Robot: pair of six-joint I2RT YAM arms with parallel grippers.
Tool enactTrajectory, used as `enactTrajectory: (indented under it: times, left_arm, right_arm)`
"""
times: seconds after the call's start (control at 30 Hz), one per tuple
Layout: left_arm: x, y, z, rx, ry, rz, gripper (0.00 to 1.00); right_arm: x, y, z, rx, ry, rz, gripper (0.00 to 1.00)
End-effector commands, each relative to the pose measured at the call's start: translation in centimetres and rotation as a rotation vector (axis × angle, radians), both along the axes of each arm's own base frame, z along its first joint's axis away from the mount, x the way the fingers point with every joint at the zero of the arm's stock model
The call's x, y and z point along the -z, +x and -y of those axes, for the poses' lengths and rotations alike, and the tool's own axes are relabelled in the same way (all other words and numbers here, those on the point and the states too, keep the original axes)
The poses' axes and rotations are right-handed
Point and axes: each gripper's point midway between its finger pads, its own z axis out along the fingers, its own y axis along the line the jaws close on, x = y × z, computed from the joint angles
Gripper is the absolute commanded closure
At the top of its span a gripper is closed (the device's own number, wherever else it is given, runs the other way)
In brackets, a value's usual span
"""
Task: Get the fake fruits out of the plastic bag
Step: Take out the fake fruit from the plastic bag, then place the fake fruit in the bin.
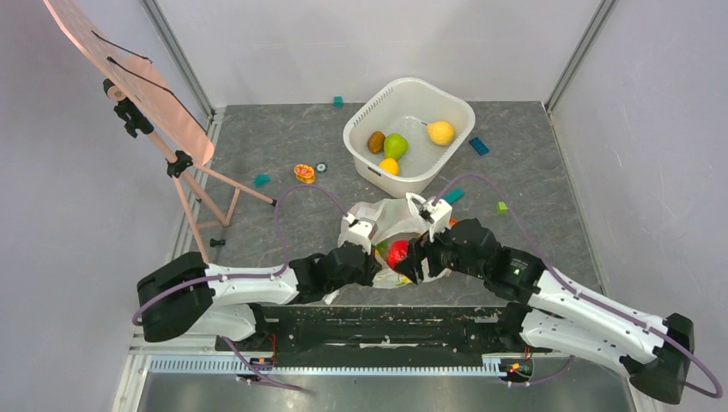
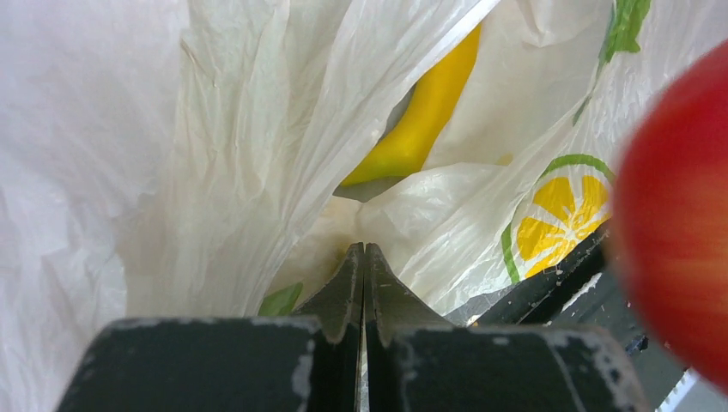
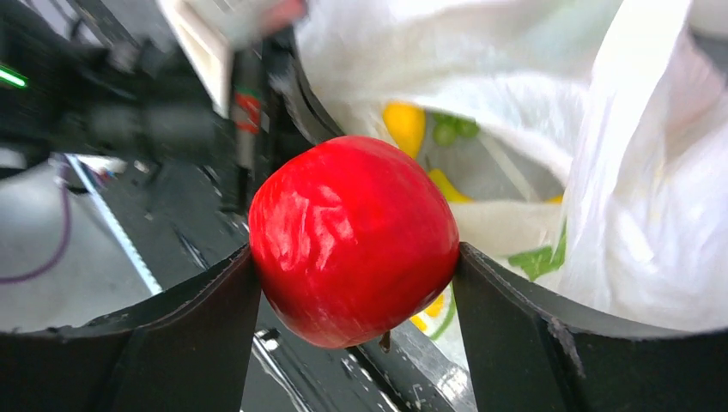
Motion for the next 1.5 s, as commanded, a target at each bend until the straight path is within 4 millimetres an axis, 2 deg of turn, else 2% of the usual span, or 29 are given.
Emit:
enactTrajectory:
  times: [0.0,0.2,0.33,0.37,0.5,0.6,0.67,0.77,0.93,1.0,1.17,1.33,1.47]
  left_arm:
    - [-2.0,0.4,1.1,0.021,-0.053,0.044,0.98]
    - [-1.9,0.5,1.0,0.001,-0.047,0.031,0.98]
    - [-2.0,0.4,1.1,-0.004,-0.060,0.021,0.98]
    - [-2.1,0.4,1.2,0.000,-0.065,0.018,0.98]
    - [-2.1,0.3,1.4,-0.001,-0.072,0.012,0.98]
    - [-2.3,0.1,1.4,0.004,-0.080,0.005,0.98]
    - [-2.3,-0.1,1.5,0.013,-0.084,0.001,0.98]
    - [-2.3,-0.2,1.5,0.018,-0.089,-0.006,0.98]
    - [-2.6,-0.3,1.5,0.021,-0.101,-0.008,0.98]
    - [-2.7,-0.4,1.5,0.021,-0.102,-0.010,0.98]
    - [-2.8,-0.4,1.2,0.012,-0.107,-0.010,0.98]
    - [-2.6,-0.5,1.1,0.010,-0.100,-0.013,0.98]
    - [-2.6,-0.4,1.1,0.010,-0.100,-0.015,0.98]
  right_arm:
    - [-8.8,1.9,-0.7,0.070,0.140,0.116,0.40]
    - [-13.8,5.6,-1.2,0.172,0.104,0.180,0.43]
    - [-16.0,9.0,-1.6,0.207,0.115,0.198,0.43]
    - [-16.7,10.0,-1.6,0.218,0.125,0.209,0.43]
    - [-16.7,15.6,-0.3,0.316,0.073,0.229,0.43]
    - [-16.0,20.1,1.3,0.417,-0.022,0.266,0.43]
    - [-14.8,23.0,2.0,0.462,-0.093,0.275,0.43]
    - [-12.7,26.7,2.0,0.475,-0.160,0.272,0.43]
    - [-9.9,31.3,1.7,0.489,-0.237,0.270,0.44]
    - [-8.1,32.7,1.6,0.491,-0.271,0.243,0.44]
    - [-4.5,34.3,1.7,0.478,-0.356,0.182,0.42]
    - [-0.5,34.1,1.8,0.454,-0.422,0.117,0.41]
    - [1.6,33.9,2.2,0.453,-0.456,0.085,0.40]
